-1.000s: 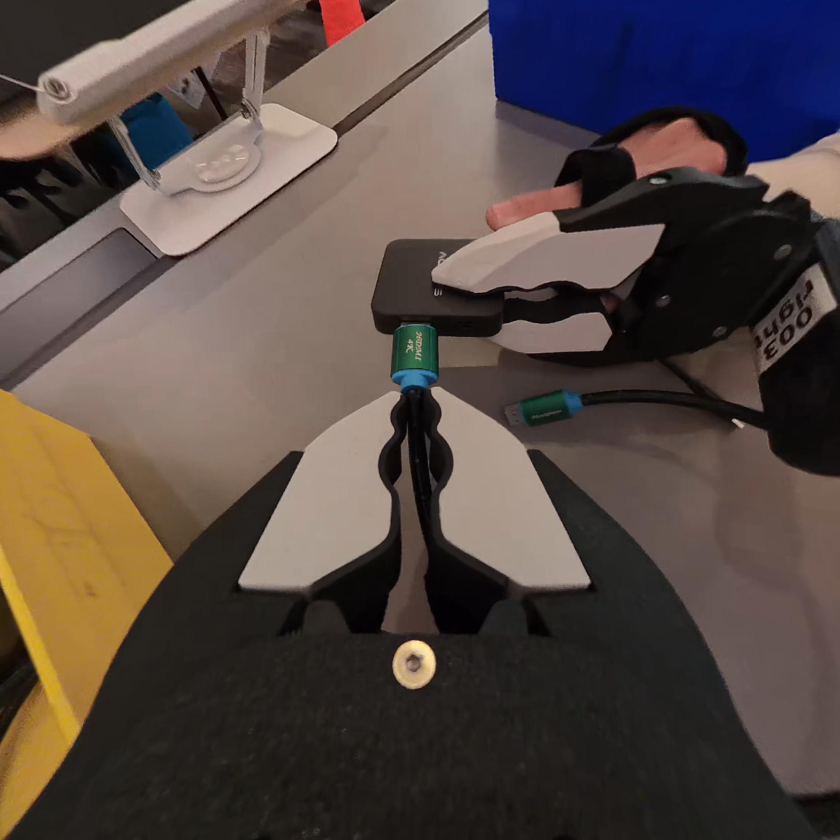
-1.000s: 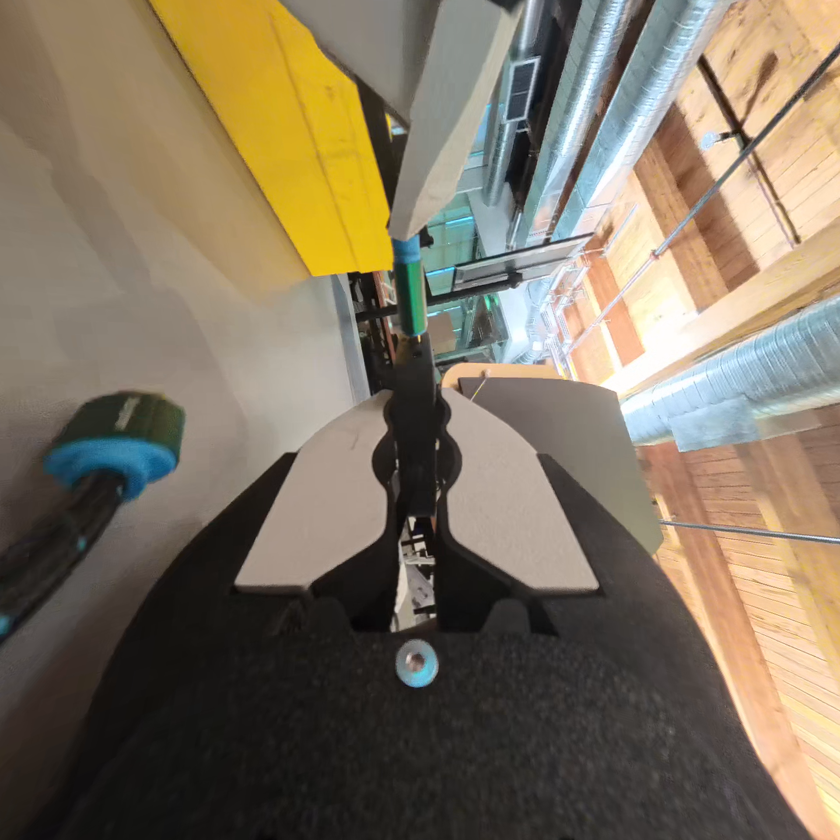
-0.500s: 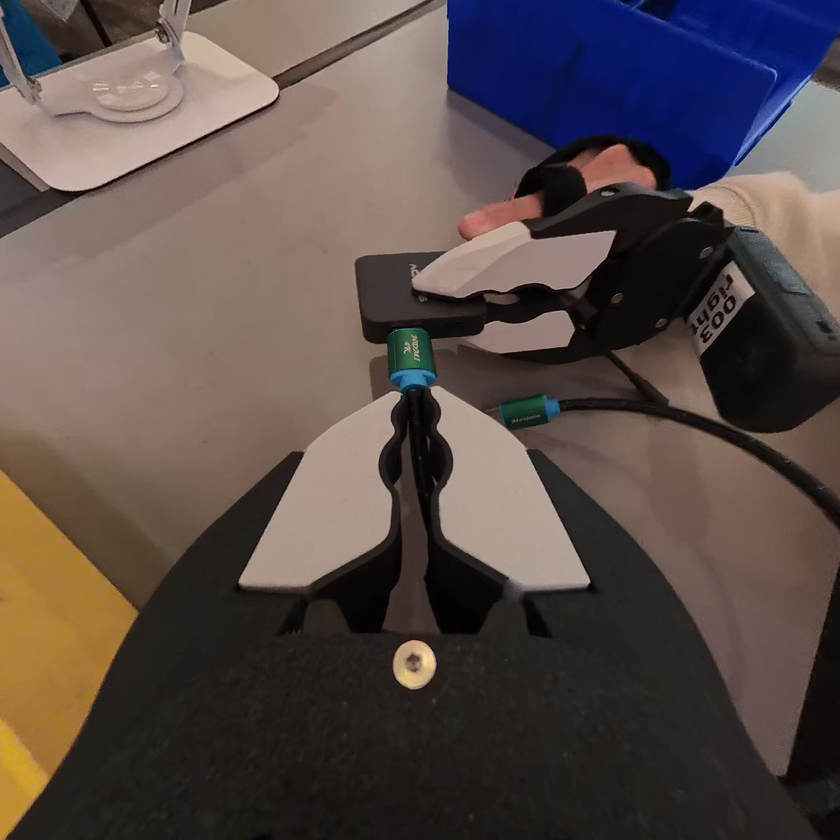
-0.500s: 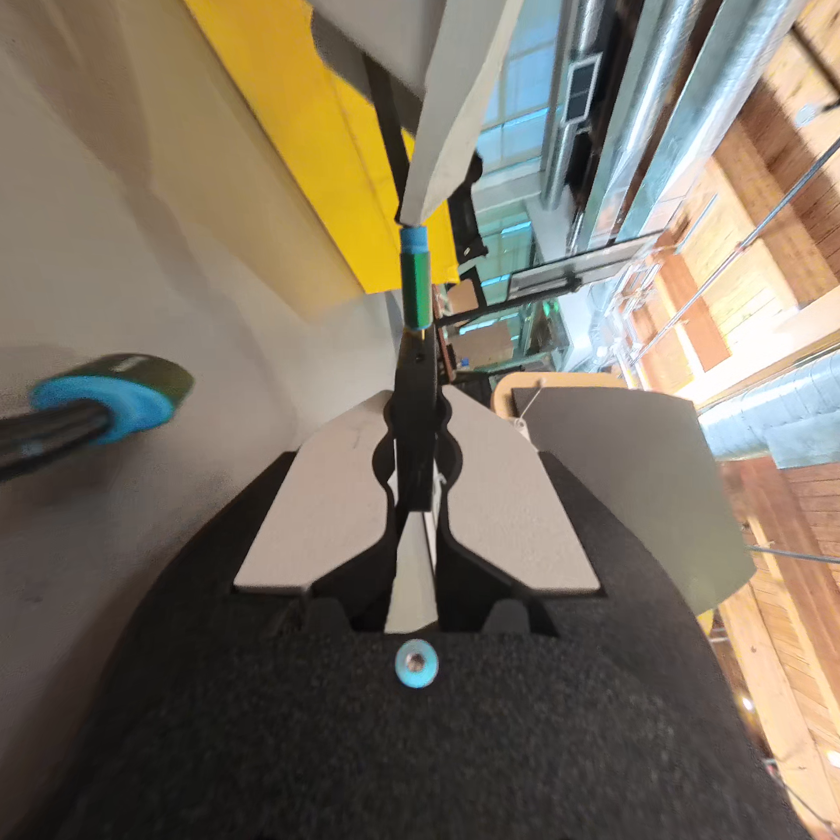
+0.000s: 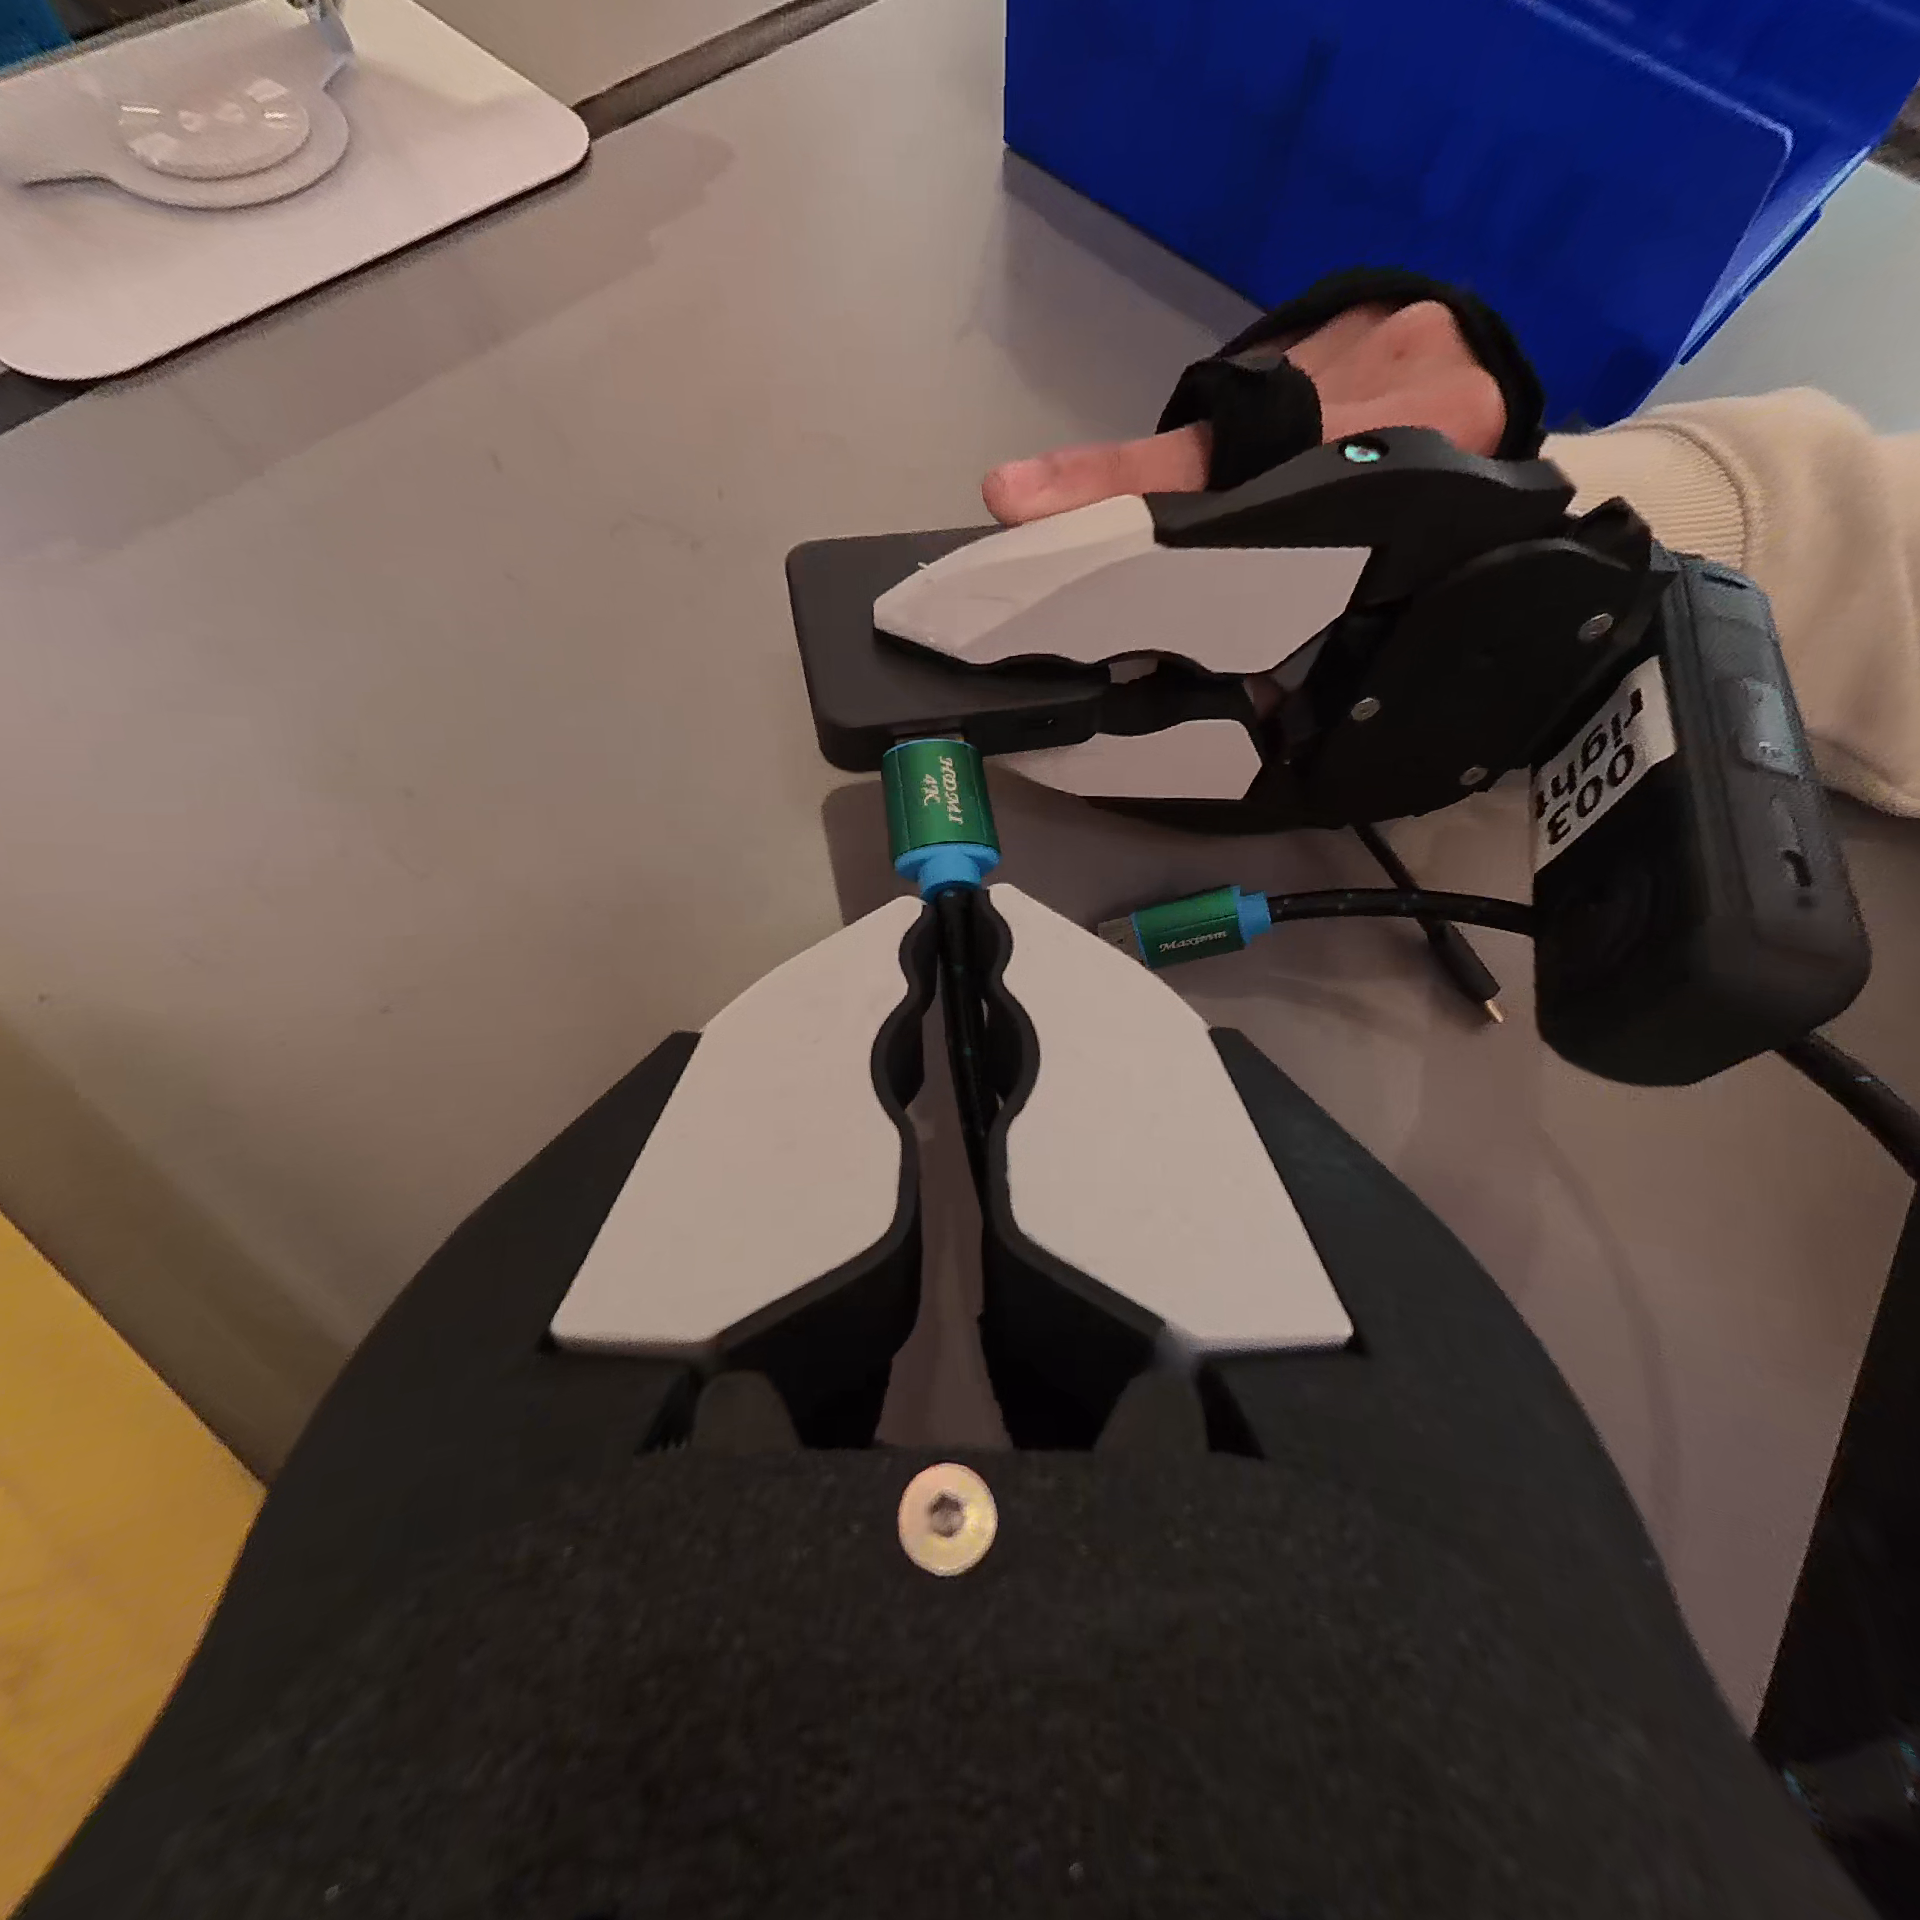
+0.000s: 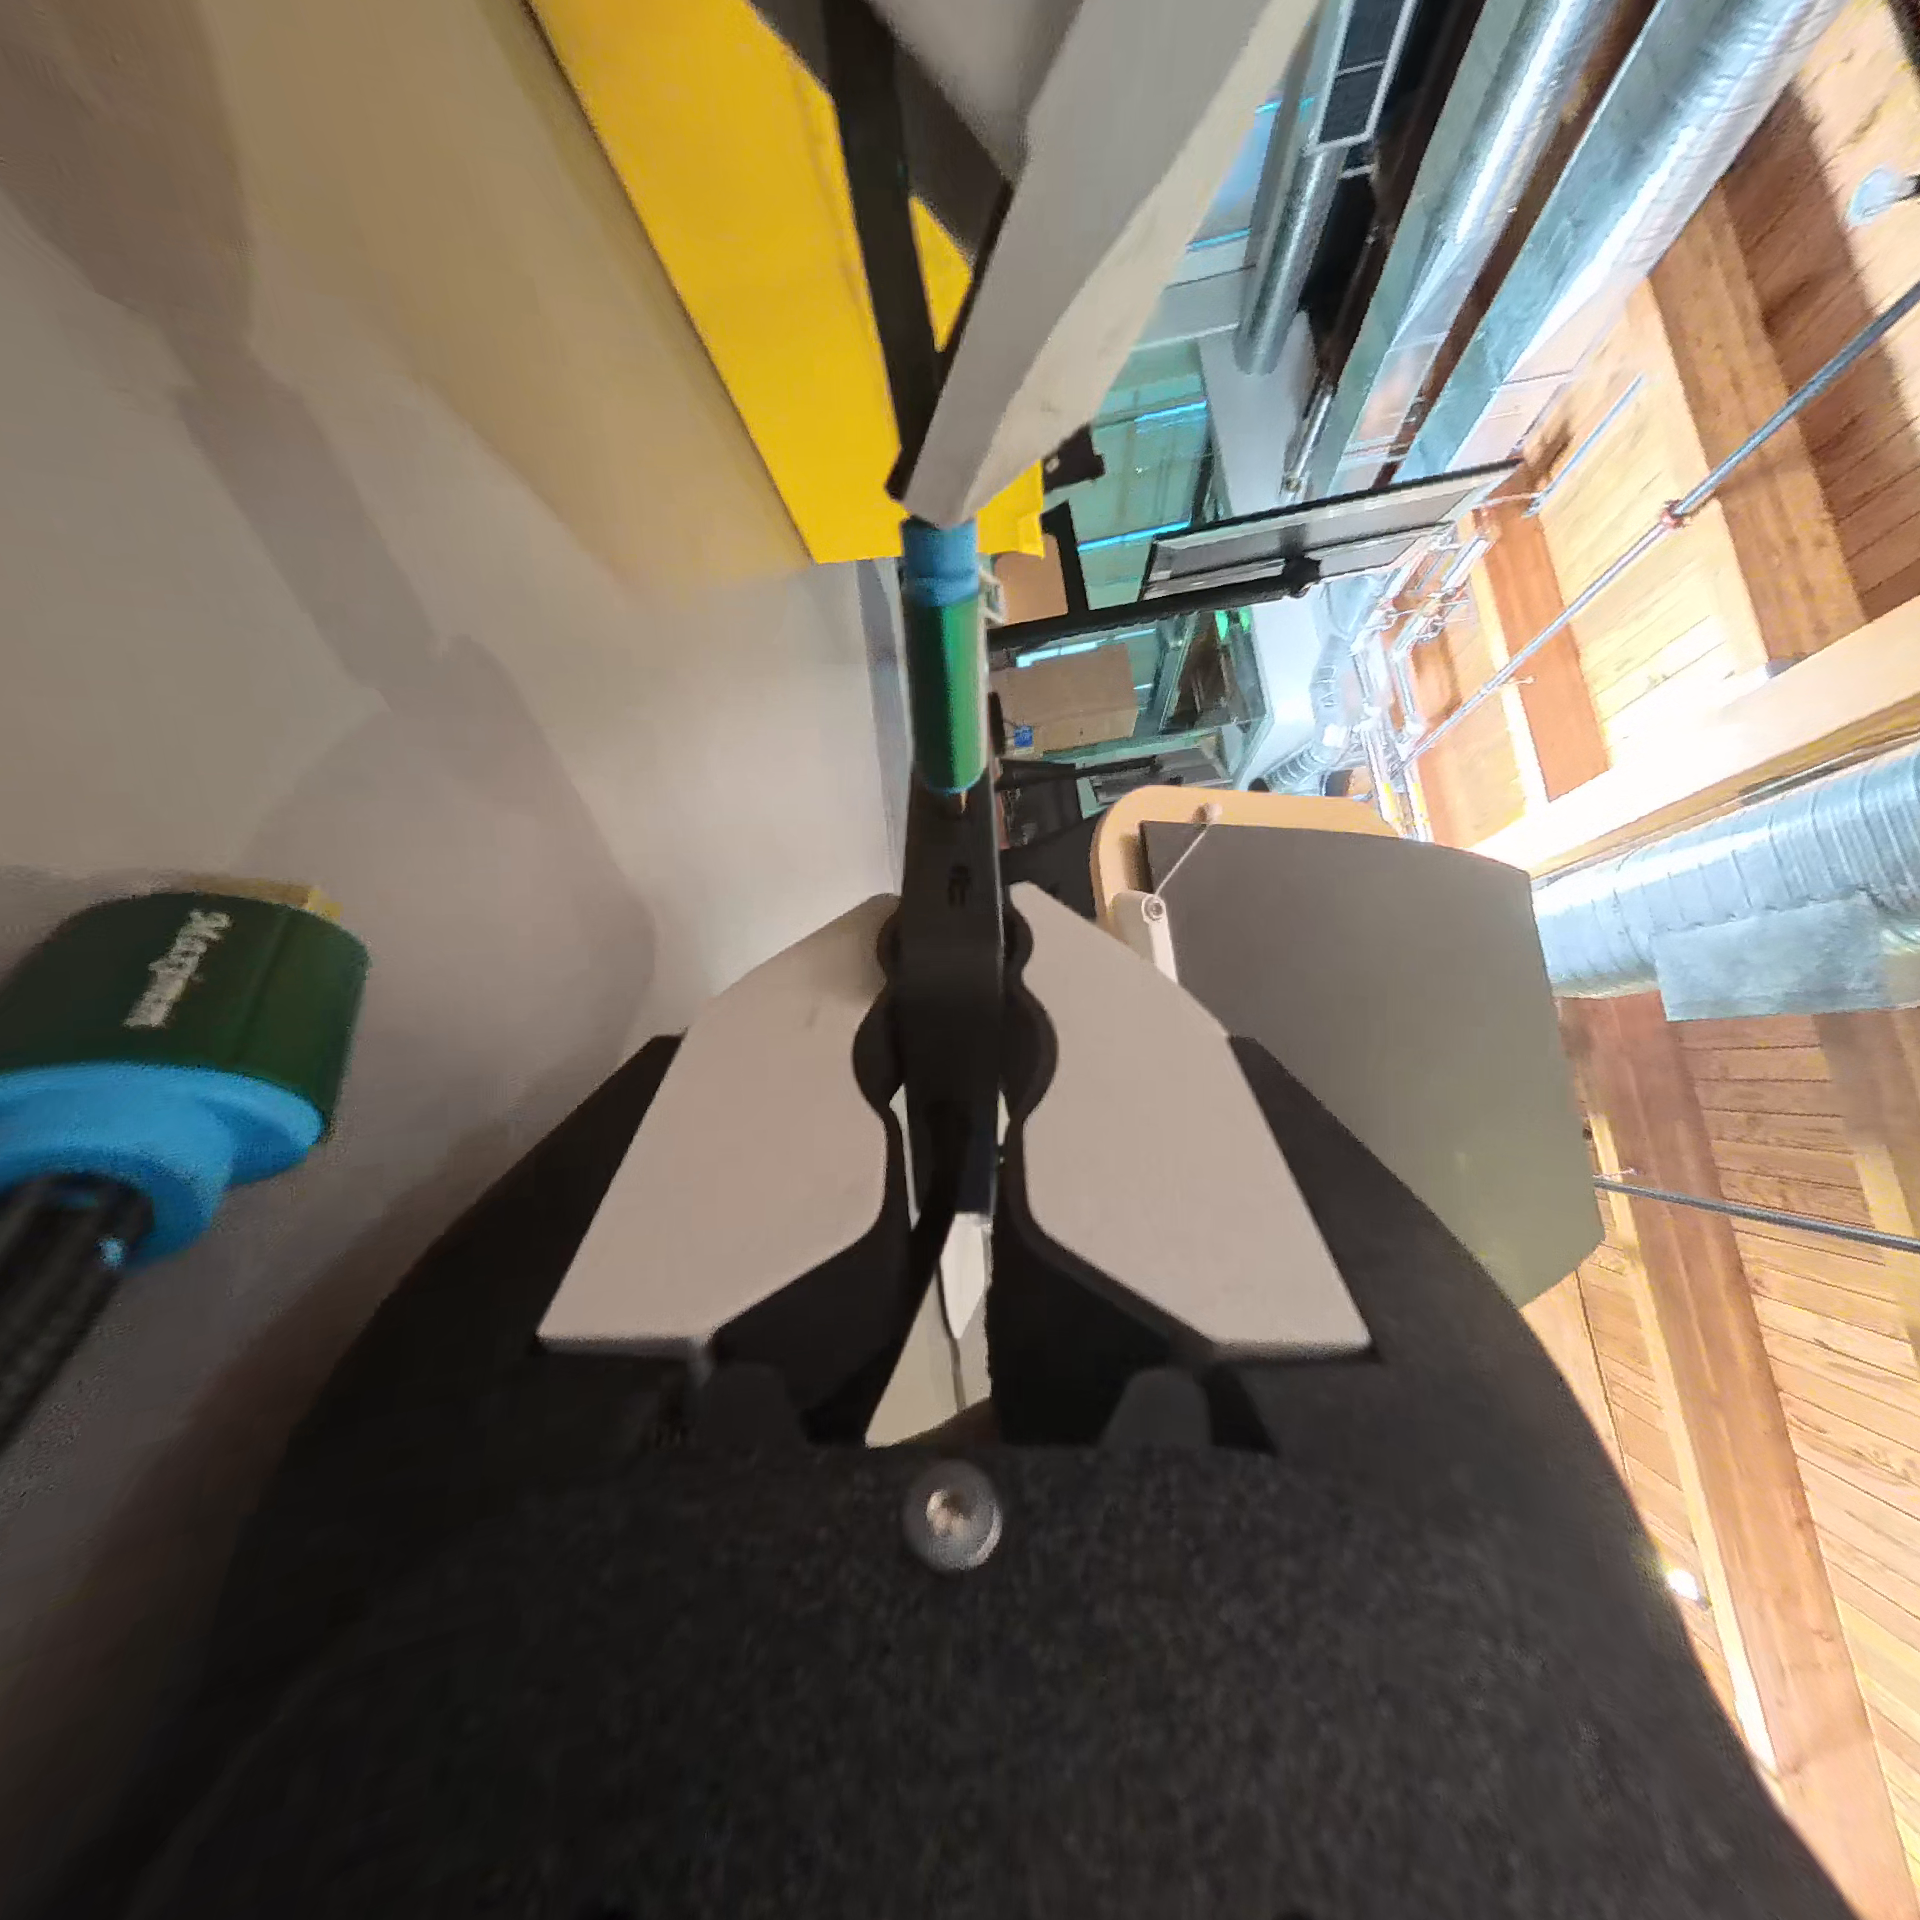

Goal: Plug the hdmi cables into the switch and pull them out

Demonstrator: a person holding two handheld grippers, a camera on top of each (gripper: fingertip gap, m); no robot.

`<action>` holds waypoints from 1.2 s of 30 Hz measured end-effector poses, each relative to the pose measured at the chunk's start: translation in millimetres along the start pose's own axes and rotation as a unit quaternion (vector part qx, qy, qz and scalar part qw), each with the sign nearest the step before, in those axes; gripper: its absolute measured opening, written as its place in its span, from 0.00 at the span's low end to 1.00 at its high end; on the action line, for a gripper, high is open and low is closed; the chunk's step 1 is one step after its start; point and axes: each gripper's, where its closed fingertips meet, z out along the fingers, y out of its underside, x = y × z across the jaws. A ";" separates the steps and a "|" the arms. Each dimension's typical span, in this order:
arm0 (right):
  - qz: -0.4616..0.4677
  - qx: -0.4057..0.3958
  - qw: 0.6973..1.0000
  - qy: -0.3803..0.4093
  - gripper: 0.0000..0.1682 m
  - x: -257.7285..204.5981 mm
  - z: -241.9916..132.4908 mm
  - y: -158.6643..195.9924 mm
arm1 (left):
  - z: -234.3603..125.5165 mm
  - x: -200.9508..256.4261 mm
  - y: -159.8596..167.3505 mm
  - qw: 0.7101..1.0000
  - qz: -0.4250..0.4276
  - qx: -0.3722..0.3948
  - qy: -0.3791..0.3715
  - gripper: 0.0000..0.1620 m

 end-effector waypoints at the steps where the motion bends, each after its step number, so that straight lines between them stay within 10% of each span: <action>1: 0.002 0.004 1.000 0.003 0.07 1.8 -0.9 0.1 | 0.2 0.7 -0.8 1.000 0.001 0.001 0.001 0.03; 29: 0.076 -0.003 0.997 -0.010 0.08 -0.5 3.4 7.7 | 7.0 -2.7 -13.8 0.997 -0.053 0.058 -0.021 0.04; 36: 0.066 -0.001 0.998 -0.014 0.08 -2.6 1.1 8.5 | -87.6 31.8 -4.9 0.982 -0.113 0.152 -0.025 0.18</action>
